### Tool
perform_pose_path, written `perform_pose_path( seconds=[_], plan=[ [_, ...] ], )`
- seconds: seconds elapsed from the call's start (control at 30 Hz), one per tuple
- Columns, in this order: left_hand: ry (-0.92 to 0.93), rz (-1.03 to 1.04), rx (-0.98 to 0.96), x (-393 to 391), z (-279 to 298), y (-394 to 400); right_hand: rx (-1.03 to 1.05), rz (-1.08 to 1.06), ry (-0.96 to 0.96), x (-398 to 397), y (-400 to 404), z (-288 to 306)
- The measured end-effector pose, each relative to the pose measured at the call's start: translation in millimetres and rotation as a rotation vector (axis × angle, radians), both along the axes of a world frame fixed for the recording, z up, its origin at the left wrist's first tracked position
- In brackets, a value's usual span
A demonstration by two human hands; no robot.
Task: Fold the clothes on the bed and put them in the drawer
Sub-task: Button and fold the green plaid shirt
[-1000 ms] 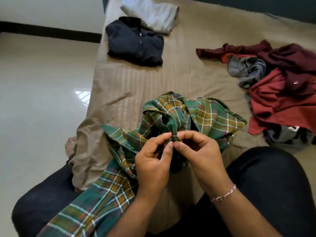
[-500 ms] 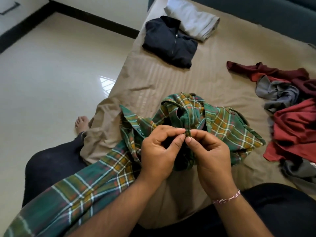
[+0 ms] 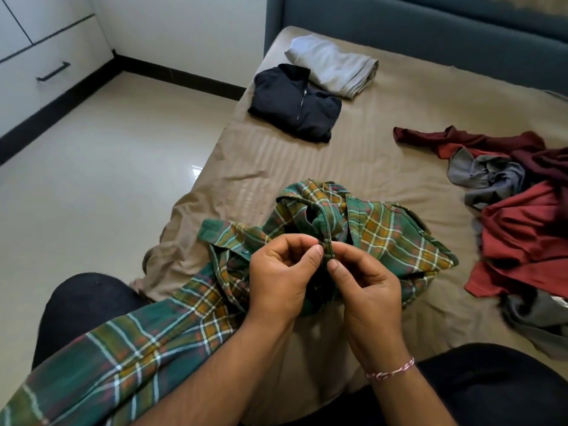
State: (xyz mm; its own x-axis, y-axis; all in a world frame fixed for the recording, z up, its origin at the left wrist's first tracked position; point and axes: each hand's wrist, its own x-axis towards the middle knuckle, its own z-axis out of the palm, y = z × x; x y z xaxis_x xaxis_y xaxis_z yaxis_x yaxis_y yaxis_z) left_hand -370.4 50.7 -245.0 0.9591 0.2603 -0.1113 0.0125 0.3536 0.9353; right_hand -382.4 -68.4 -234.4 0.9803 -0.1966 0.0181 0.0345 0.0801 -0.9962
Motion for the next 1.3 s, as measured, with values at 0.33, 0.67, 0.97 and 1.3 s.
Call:
perform_pose_path(
  seconds=[0.33, 0.67, 0.97, 1.3],
  plan=[
    [0.02, -0.087, 0.141, 8.7, -22.3, 17.9, -0.204, 0.23, 0.034, 24.1, -12.1, -3.2],
    [0.086, -0.167, -0.06, 17.6, -30.4, 27.1, -0.747, 0.193, -0.279, 39.7, -7.6, -11.9],
    [0.238, -0.205, -0.048, 24.6, -41.1, 18.8, -0.902, 0.14, -0.358, 35.4, -4.9, -24.7],
    [0.29, -0.356, -0.22, 27.3, -30.9, 30.8, -0.979, 0.234, -0.495, 42.1, -5.1, -22.0]
  ],
)
